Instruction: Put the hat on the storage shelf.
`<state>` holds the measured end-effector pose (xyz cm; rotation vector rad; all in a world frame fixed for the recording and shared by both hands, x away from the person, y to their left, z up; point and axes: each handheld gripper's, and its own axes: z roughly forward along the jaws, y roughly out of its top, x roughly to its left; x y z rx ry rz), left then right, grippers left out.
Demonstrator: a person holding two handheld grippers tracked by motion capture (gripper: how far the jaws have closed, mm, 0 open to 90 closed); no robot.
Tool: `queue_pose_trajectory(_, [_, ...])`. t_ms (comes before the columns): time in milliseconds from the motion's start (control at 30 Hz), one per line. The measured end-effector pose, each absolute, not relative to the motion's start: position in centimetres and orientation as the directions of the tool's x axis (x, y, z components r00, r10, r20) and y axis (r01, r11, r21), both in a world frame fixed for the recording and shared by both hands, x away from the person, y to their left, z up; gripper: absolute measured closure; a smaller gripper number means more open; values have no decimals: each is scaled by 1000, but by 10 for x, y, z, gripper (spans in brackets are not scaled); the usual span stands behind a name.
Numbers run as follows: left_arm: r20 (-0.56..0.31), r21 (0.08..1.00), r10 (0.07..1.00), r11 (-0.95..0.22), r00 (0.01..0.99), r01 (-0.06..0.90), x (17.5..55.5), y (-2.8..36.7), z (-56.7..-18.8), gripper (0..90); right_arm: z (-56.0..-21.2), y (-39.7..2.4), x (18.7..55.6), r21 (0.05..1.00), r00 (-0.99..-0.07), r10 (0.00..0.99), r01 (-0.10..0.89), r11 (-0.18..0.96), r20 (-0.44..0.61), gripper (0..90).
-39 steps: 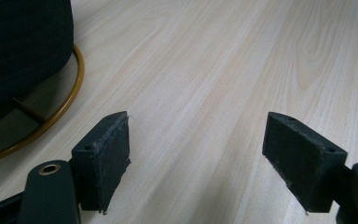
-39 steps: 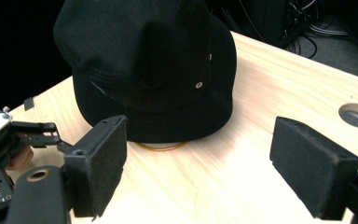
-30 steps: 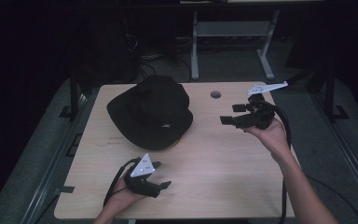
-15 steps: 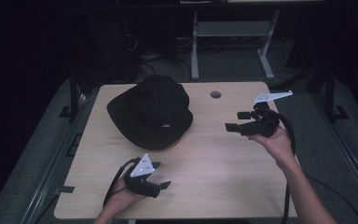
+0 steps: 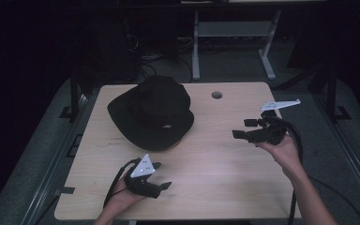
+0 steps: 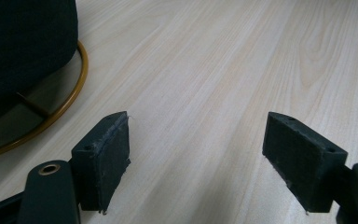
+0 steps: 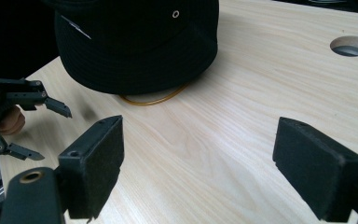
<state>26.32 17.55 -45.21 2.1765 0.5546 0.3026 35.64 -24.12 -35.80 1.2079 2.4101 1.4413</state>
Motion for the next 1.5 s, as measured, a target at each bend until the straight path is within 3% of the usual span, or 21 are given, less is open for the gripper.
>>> queue_pose_trajectory(1500, [16, 791, 504, -534, 863, 298, 264, 179, -453, 225, -419, -280, 315, 734, -627, 686, 650, 199, 369, 159])
